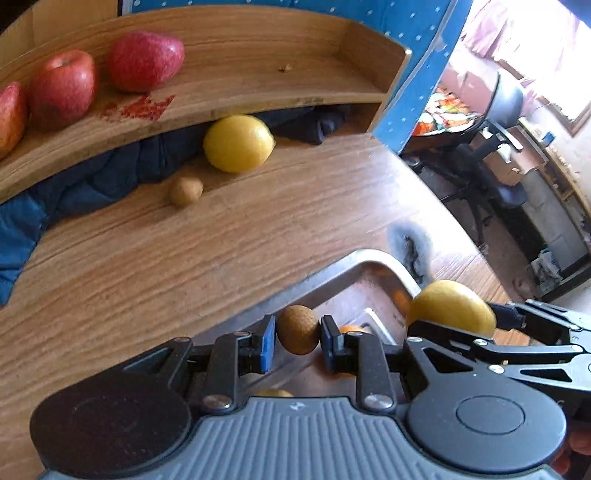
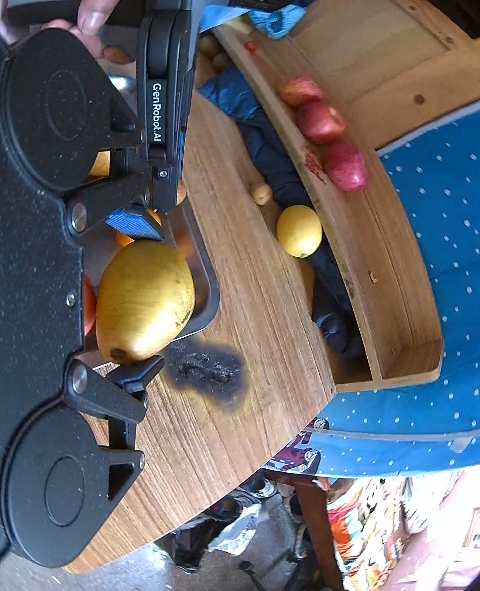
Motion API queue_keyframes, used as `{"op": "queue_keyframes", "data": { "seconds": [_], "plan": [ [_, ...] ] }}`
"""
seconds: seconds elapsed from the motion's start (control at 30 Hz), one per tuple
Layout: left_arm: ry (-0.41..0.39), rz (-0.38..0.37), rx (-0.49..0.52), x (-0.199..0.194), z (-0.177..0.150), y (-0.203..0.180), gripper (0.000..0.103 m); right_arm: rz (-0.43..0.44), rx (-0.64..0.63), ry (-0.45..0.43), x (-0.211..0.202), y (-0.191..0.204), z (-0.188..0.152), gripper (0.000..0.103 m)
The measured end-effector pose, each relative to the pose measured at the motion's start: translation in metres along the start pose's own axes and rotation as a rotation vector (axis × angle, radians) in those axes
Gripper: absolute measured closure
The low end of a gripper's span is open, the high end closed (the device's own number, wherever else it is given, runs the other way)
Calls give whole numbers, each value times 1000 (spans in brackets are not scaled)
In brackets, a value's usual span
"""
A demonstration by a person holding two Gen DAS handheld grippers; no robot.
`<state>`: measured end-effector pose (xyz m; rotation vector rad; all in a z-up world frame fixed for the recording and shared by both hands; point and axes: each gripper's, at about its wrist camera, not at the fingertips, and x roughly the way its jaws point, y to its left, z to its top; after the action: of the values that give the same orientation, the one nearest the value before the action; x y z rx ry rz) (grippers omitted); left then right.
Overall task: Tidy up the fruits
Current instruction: 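Carry the pear and small fruit onto the tray and open both tools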
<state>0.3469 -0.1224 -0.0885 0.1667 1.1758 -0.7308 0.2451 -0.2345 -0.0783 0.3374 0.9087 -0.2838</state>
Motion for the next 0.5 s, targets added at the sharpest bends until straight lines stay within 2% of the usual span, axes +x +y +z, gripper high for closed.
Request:
{"op": "queue_keyframes", "data": {
  "seconds": [0.07,0.1,0.23,0.37,0.5],
  "plan": [
    [3,16,-12,1,-1,0,75,-7,-44,3,2,3,0,36],
    [4,20,-16,2,-1,0,75,-9,-64,0,3,5,0,42],
    [14,36,-31,4,-2,2,75,-11,-139,-14,4,10,5,43],
    [15,39,-53,3,-2,3,74,-2,-145,-5,6,8,7,43],
    [-4,43,-79,-2,-1,5,61,10,-150,-2,5,7,5,40]
  ]
}}
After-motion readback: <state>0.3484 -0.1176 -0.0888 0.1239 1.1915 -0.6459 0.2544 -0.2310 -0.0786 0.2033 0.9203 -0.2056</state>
